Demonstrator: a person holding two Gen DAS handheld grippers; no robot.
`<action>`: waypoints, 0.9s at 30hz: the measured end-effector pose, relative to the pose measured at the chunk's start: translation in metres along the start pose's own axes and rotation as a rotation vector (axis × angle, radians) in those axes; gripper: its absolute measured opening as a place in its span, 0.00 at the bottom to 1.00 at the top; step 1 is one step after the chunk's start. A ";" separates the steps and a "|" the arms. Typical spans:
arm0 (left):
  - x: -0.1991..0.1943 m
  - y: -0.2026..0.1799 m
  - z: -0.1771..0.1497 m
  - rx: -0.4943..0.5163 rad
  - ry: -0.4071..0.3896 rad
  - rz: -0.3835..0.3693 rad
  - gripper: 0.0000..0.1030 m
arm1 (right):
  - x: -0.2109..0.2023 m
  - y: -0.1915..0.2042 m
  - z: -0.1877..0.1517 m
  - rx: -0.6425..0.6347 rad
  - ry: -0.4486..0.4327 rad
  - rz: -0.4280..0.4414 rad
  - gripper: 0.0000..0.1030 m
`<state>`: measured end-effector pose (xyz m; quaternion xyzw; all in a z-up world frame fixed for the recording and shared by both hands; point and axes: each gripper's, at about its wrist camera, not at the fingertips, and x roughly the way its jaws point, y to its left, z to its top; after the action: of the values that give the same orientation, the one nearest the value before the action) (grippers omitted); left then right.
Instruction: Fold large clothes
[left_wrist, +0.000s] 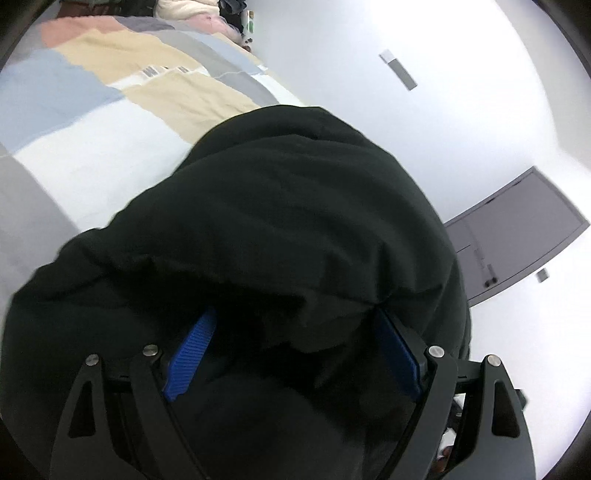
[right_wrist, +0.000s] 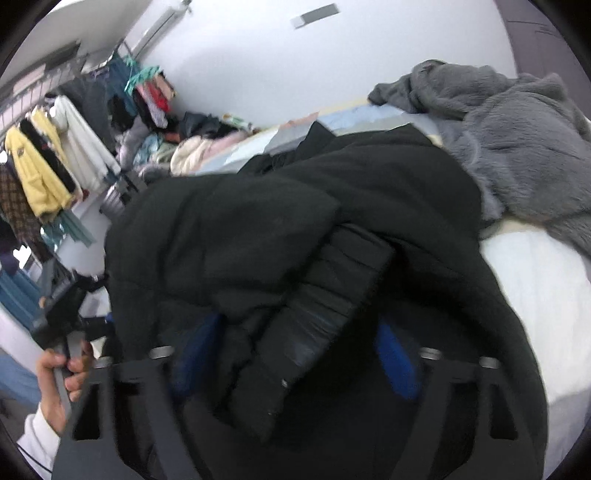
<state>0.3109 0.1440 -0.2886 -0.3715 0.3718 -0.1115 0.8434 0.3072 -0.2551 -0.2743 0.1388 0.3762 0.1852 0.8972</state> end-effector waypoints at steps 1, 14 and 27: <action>0.003 -0.002 0.002 0.005 -0.001 -0.012 0.82 | 0.001 0.003 0.002 -0.012 -0.005 -0.008 0.55; -0.016 -0.055 0.039 0.351 -0.140 0.157 0.09 | -0.025 0.067 0.060 -0.256 -0.223 -0.137 0.16; 0.042 -0.060 0.040 0.581 -0.068 0.386 0.08 | 0.067 0.042 0.063 -0.324 -0.128 -0.314 0.17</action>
<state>0.3739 0.1044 -0.2512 -0.0425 0.3594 -0.0387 0.9314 0.3863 -0.1949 -0.2568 -0.0557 0.3010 0.0920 0.9475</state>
